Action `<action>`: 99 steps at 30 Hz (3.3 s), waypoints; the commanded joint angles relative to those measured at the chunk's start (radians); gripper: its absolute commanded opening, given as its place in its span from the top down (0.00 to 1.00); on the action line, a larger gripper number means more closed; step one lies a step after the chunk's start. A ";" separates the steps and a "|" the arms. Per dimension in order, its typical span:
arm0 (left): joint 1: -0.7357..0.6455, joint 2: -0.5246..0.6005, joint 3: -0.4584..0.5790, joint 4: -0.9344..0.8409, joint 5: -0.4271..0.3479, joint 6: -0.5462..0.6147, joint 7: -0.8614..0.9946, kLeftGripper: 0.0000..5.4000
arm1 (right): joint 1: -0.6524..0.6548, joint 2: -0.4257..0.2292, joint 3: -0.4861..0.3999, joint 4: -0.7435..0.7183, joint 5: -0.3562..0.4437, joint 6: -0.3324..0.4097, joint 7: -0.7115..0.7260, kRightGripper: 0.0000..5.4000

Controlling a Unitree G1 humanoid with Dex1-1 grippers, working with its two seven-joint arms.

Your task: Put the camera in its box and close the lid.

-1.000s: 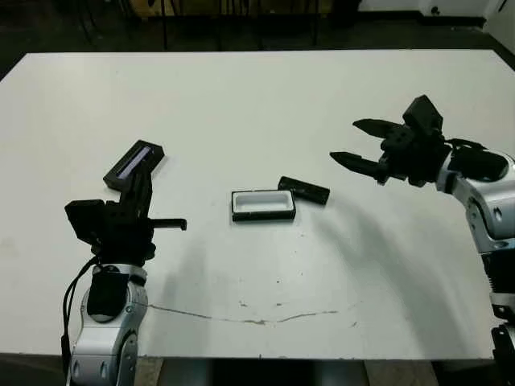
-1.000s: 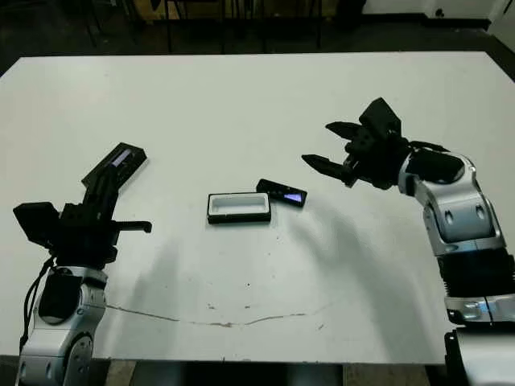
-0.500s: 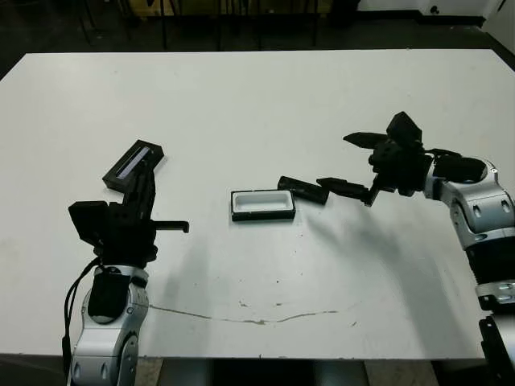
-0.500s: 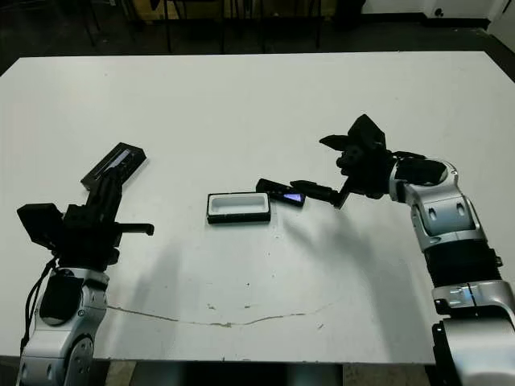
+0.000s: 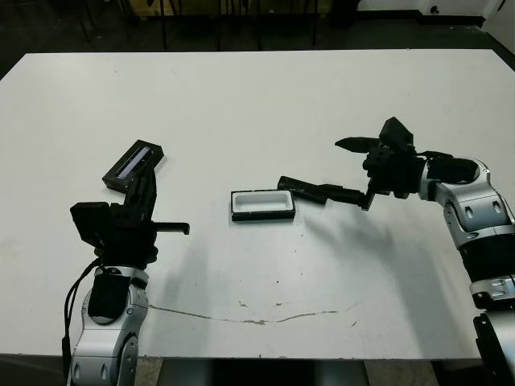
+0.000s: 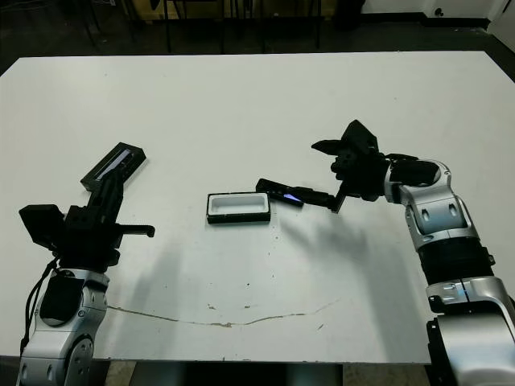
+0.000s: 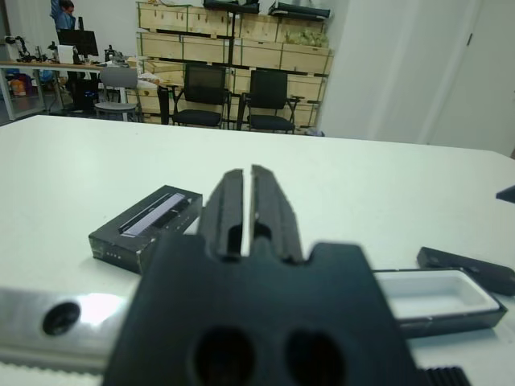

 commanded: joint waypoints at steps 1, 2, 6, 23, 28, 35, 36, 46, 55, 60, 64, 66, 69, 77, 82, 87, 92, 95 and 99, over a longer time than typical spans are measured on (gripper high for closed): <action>0.015 0.008 0.005 0.018 -0.001 0.013 -0.004 1.00 | 0.008 0.015 0.020 0.015 -0.022 0.000 -0.008 0.00; 0.016 0.008 0.005 0.018 0.000 0.012 -0.003 1.00 | 0.007 0.020 0.022 0.026 -0.021 0.004 -0.005 0.00; 0.019 0.007 0.001 0.014 0.008 0.011 0.000 1.00 | 0.003 0.031 0.037 0.057 -0.036 0.005 -0.005 0.00; 0.029 0.006 0.002 0.028 -0.001 -0.007 -0.010 1.00 | 0.037 0.057 0.056 0.100 -0.073 -0.044 -0.029 0.00; 0.038 -0.002 -0.002 0.028 -0.003 -0.015 -0.008 1.00 | 0.058 0.057 0.060 0.077 -0.091 -0.005 -0.077 0.04; 0.035 0.001 -0.007 0.038 0.013 -0.024 -0.003 1.00 | 0.076 0.061 0.084 0.098 -0.129 -0.080 -0.090 0.26; 0.034 0.002 -0.007 0.038 0.012 -0.023 -0.003 1.00 | 0.079 0.063 0.087 0.100 -0.137 -0.086 -0.097 0.29; 0.032 0.004 -0.009 0.043 0.018 -0.035 -0.004 1.00 | 0.079 0.064 0.101 0.151 -0.136 -0.129 -0.065 0.63; 0.029 0.007 -0.007 0.049 0.015 -0.038 -0.006 1.00 | 0.014 -0.011 0.183 0.157 -0.210 -0.183 0.048 0.87; 0.028 0.009 -0.005 0.050 0.014 -0.037 -0.007 1.00 | 0.001 -0.025 0.152 0.168 -0.168 -0.117 0.097 0.88; 0.031 0.011 -0.004 0.049 0.011 -0.038 -0.011 1.00 | 0.014 -0.026 0.076 0.166 -0.117 -0.101 0.057 0.88; 0.032 0.013 -0.004 0.048 0.010 -0.040 -0.013 1.00 | 0.014 -0.028 0.031 0.153 -0.094 -0.094 0.025 0.89; 0.035 0.015 -0.006 0.043 0.017 -0.034 -0.010 1.00 | -0.016 -0.028 -0.038 0.147 -0.042 -0.055 0.014 0.89; 0.037 0.011 -0.020 0.026 0.021 -0.018 -0.006 1.00 | -0.161 -0.019 -0.084 0.156 0.058 0.048 0.124 0.89; 0.033 0.009 -0.028 0.018 0.038 -0.003 0.006 1.00 | -0.234 0.000 -0.023 0.100 0.040 0.059 0.187 0.89; 0.033 0.003 -0.032 0.014 0.041 0.003 0.014 1.00 | -0.283 0.021 0.098 0.027 -0.004 0.162 0.245 0.89; 0.032 0.004 -0.039 0.015 0.053 0.000 0.020 1.00 | -0.300 0.050 0.214 -0.028 -0.074 0.212 0.257 0.89; 0.032 0.003 -0.040 0.018 0.057 -0.005 0.018 1.00 | -0.298 0.060 0.272 -0.043 -0.119 0.206 0.262 0.89; 0.034 0.003 -0.039 0.021 0.061 -0.008 0.019 1.00 | -0.274 0.068 0.318 -0.033 -0.156 0.161 0.268 0.89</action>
